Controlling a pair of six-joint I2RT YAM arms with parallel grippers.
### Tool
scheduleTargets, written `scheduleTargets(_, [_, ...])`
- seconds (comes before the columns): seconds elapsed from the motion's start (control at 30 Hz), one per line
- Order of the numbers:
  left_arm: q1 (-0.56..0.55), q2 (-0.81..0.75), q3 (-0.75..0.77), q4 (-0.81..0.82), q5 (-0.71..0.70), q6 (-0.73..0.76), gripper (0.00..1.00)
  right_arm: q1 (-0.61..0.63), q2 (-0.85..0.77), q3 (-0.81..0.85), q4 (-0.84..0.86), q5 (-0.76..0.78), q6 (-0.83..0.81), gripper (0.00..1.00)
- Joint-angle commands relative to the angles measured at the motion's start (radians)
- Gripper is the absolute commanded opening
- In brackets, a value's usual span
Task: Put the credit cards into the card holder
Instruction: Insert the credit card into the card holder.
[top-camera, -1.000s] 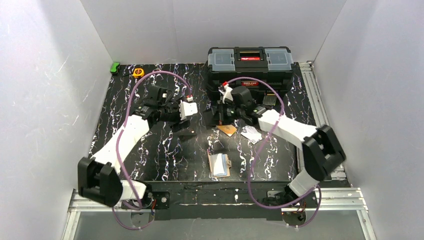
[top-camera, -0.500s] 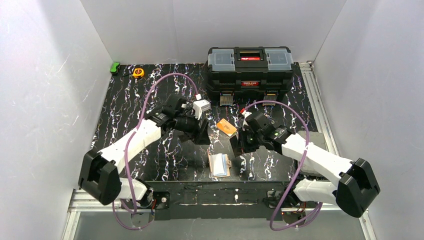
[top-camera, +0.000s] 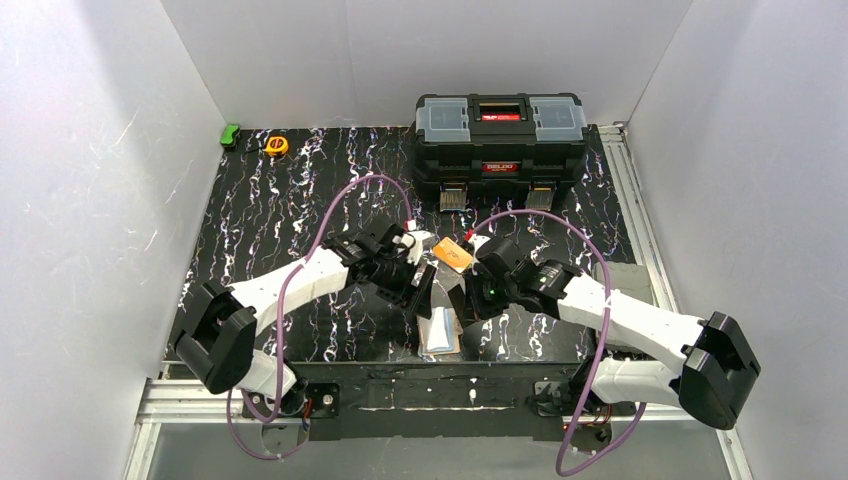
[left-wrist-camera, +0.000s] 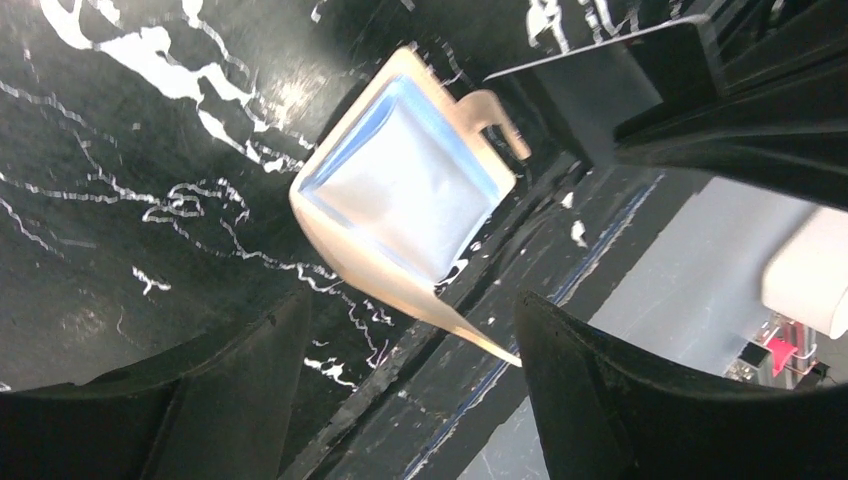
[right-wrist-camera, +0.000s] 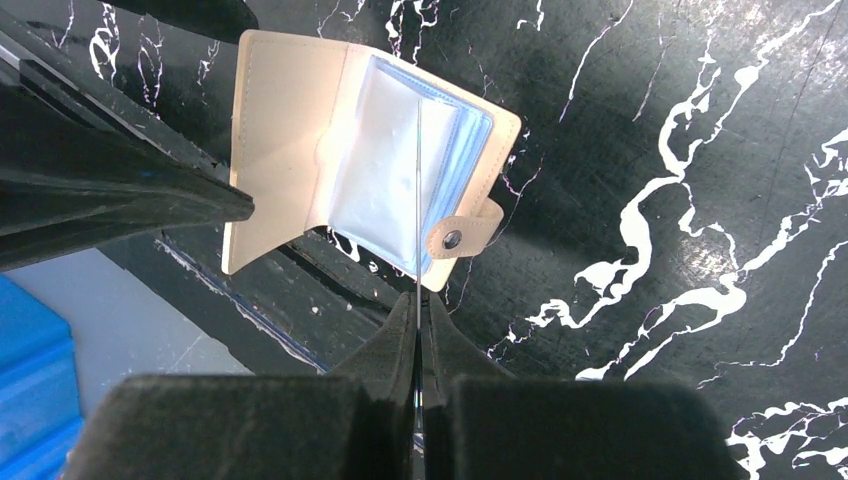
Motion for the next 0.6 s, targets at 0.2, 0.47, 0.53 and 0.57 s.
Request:
scheduleTargets(0.2, [-0.046, -0.030, -0.083, -0.032, -0.107, 0.003, 0.56, 0.016, -0.020, -0.026, 0.019, 0.005, 0.008, 0.01])
scheduleTargets(0.47, [-0.045, -0.073, -0.116, -0.029, -0.133, -0.024, 0.31, 0.018, 0.016, -0.032, 0.015, -0.154, -0.049, 0.01])
scheduleTargets(0.53, [-0.044, -0.089, -0.134, -0.020, -0.133, -0.027, 0.29, 0.018, 0.031, -0.039, 0.009, -0.182, -0.056, 0.01])
scheduleTargets(0.57, [-0.044, -0.095, -0.140, -0.018, -0.132, -0.028, 0.28, 0.017, 0.038, -0.044, 0.013, -0.200, -0.057, 0.01])
